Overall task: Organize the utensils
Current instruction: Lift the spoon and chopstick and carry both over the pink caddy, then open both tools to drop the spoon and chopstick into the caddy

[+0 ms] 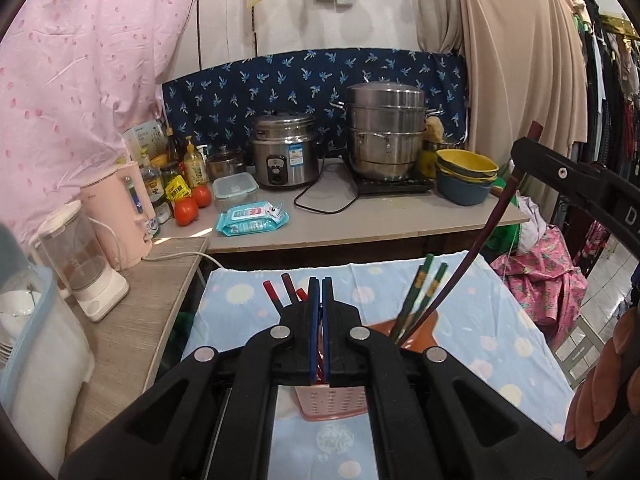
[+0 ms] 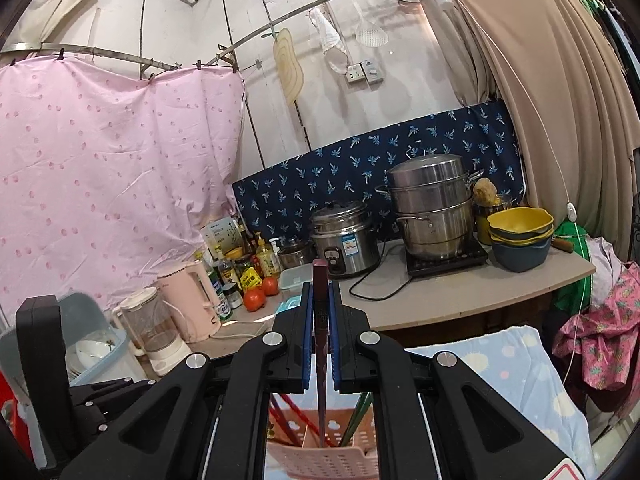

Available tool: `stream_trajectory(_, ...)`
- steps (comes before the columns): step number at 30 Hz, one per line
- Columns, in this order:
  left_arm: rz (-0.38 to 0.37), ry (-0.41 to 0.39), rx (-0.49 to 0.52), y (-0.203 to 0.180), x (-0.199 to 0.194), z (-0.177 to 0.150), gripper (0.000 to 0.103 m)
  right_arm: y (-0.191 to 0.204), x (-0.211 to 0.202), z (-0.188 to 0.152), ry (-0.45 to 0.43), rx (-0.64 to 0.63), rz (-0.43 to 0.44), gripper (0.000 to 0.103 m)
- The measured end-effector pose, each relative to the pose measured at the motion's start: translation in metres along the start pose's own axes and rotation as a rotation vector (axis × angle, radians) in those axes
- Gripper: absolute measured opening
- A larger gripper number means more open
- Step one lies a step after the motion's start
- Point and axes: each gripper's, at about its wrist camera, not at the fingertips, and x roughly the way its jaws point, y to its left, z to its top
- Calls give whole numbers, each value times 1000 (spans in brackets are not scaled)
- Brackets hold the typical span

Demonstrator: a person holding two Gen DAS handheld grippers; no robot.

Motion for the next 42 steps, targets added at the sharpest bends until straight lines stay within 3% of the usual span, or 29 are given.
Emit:
stream_trajectory(6, -8, 78, -17, 5, 38, -16, 1, -5, 48, -19, 85, -34, -22, 7)
stream_trajectory(13, -4, 118, -35, 9, 53, -28, 3, -8, 67, -49, 164, -50, -25, 7)
stream_trajectory(14, 5, 120, -43, 10, 54, -29, 9, -8, 68, -51, 169, -54, -27, 8)
stream_trajectory(15, 8, 117, -53, 11, 53, -29, 22, -7, 69, -52, 174, -56, -30, 8)
stream_trajectory(17, 22, 100, -79, 16, 48, -30, 43, -6, 69, -52, 170, -58, -42, 17)
stream_trajectory(18, 32, 88, -83, 18, 45, -30, 48, -6, 67, -52, 165, -57, -44, 29)
stream_trajectory(19, 36, 83, -84, 18, 43, -29, 49, -7, 64, -51, 156, -54, -47, 39)
stream_trajectory(26, 49, 59, -100, 24, 20, -34, 61, -10, 45, -50, 150, -52, -55, 47)
stream_trajectory(42, 89, 130, -105, 22, -25, -115, 63, 1, -16, -131, 292, -109, -80, 50)
